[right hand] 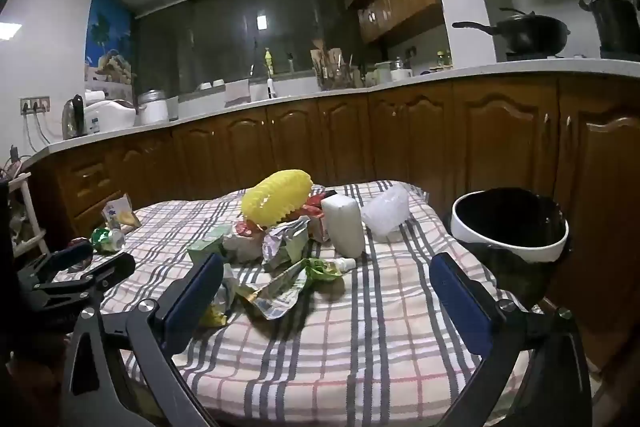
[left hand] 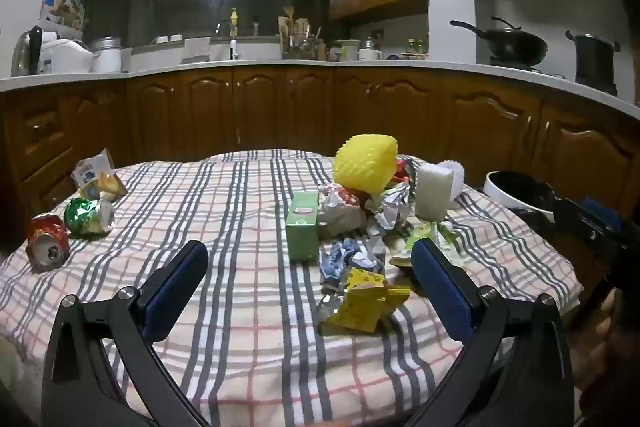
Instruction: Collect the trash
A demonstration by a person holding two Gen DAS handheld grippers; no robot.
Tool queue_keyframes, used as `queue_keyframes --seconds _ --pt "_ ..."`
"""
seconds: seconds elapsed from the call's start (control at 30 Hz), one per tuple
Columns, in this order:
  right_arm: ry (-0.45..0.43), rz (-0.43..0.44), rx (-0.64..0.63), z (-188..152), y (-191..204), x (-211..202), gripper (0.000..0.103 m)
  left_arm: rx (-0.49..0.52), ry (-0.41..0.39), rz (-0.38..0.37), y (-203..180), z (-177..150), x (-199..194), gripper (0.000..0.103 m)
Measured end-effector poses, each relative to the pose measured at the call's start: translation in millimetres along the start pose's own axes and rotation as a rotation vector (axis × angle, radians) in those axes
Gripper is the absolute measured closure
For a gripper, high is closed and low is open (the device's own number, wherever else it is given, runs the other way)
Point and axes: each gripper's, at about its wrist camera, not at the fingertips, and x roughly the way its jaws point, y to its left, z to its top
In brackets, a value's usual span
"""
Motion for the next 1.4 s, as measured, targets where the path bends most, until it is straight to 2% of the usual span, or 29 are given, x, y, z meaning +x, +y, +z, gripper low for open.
queue_keyframes --seconds 0.47,1.4 --pt "0.019 0.045 0.031 -0.3 1.7 -2.8 0.000 0.002 0.002 -0.008 -1.4 2.8 -3.2 0.000" --pt "0.024 0.064 0.037 0.2 6.3 -2.1 0.000 -0.002 0.007 -0.013 -3.8 3.1 -5.3 0.000"
